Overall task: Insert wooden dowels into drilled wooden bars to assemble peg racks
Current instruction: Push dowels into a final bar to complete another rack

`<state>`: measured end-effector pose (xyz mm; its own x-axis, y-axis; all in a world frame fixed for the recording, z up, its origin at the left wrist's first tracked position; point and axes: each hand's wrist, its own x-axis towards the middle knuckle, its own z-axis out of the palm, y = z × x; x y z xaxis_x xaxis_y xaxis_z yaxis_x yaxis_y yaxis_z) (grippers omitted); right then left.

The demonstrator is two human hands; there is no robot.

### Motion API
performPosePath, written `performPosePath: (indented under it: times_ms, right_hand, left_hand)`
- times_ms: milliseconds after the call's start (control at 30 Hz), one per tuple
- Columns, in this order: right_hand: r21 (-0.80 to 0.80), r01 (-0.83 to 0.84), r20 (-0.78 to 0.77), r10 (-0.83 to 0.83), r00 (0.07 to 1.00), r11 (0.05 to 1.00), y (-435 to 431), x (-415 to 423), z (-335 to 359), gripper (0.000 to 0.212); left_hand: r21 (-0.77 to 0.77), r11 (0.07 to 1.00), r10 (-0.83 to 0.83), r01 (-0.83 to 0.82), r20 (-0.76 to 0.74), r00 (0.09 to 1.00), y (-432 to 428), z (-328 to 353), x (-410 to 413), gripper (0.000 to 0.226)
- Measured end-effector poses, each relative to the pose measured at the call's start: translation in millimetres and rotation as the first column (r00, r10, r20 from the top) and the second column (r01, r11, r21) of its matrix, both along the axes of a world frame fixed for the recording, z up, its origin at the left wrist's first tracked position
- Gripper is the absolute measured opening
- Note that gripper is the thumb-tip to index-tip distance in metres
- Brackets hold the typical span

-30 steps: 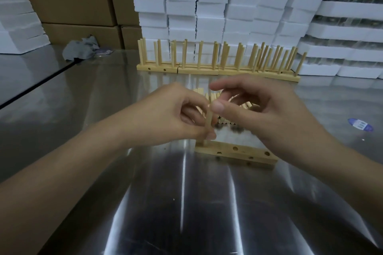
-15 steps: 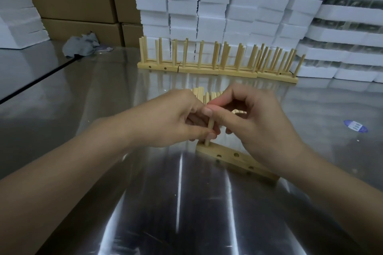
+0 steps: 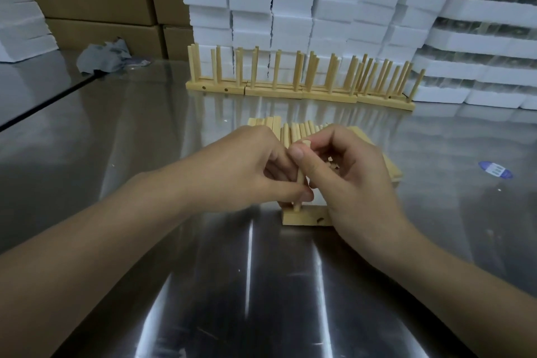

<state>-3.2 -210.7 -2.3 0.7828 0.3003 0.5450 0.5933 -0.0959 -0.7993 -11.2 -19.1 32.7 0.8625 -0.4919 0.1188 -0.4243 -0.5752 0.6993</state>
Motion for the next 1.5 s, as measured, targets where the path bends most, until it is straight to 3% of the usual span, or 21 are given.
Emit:
performPosePath:
  times_ms: [167,333,433,467,567,667,733,1033,1100,1133,1200,1267,1367,1500]
  right_hand:
    - [-0.002,-0.058,0.091,0.058,0.994,0.998,-8,-6,-6,0.021]
    - [-0.031,-0.101,-0.015,0.100,0.995,0.994,-9,-9,8,0.026]
    - [-0.092,0.043,0.003,-0.043,0.999,0.995,-19,8,28,0.031]
    - [-0.126,0.131,0.048,-0.126,0.991,0.983,-24,19,34,0.028]
    - [-0.401,0.339,0.212,-0.274,0.938,0.851,-31,50,43,0.008]
    - [-0.734,0.348,0.340,-0.128,0.932,0.583,-28,67,33,0.036]
    - [-0.792,0.374,0.407,-0.040,0.913,0.483,-22,72,25,0.046]
    - [-0.709,0.542,0.664,0.169,0.728,0.451,-16,69,15,0.026]
    - [-0.652,0.553,0.703,0.142,0.696,0.519,-15,62,20,0.022]
    - [-0.600,0.519,0.689,0.063,0.722,0.609,-15,57,25,0.020]
    - [-0.385,0.359,0.491,-0.140,0.860,0.850,-19,46,33,0.012]
    - [-0.097,0.159,0.186,-0.139,0.973,0.983,-26,35,42,0.008]
    - [0.127,0.011,-0.011,-0.010,1.000,0.992,-33,22,45,0.015]
    - [0.179,0.008,-0.095,0.009,0.995,0.984,-36,18,38,0.021]
  left_hand:
    - [0.126,0.990,-0.061,0.056,0.038,0.997,0,7,-2,0.006]
    - [0.197,0.980,-0.052,0.034,0.083,0.995,7,17,-4,0.028]
    - [0.212,0.976,0.039,-0.044,0.027,0.999,22,20,0,0.004]
    - [0.212,0.975,0.072,-0.073,0.013,0.997,27,21,2,0.007]
    - [0.213,0.971,0.110,-0.104,-0.014,0.994,31,21,3,0.011]
    - [0.212,0.972,0.114,-0.105,-0.030,0.993,31,22,3,0.011]
    - [0.224,0.969,0.114,-0.105,-0.030,0.993,31,21,4,0.011]
    - [0.228,0.967,0.120,-0.115,-0.009,0.993,34,20,3,0.012]
    - [0.224,0.969,0.111,-0.105,-0.011,0.994,34,19,3,0.012]
    - [0.207,0.974,0.100,-0.094,-0.021,0.995,33,19,2,0.013]
    - [0.143,0.986,0.093,-0.087,-0.034,0.995,32,20,2,0.026]
    - [0.066,0.990,0.123,-0.121,-0.028,0.992,32,20,4,0.049]
    - [-0.082,0.987,0.129,-0.140,-0.126,0.984,34,23,4,0.063]
    - [-0.271,0.950,0.133,-0.154,-0.095,0.987,28,23,4,0.034]
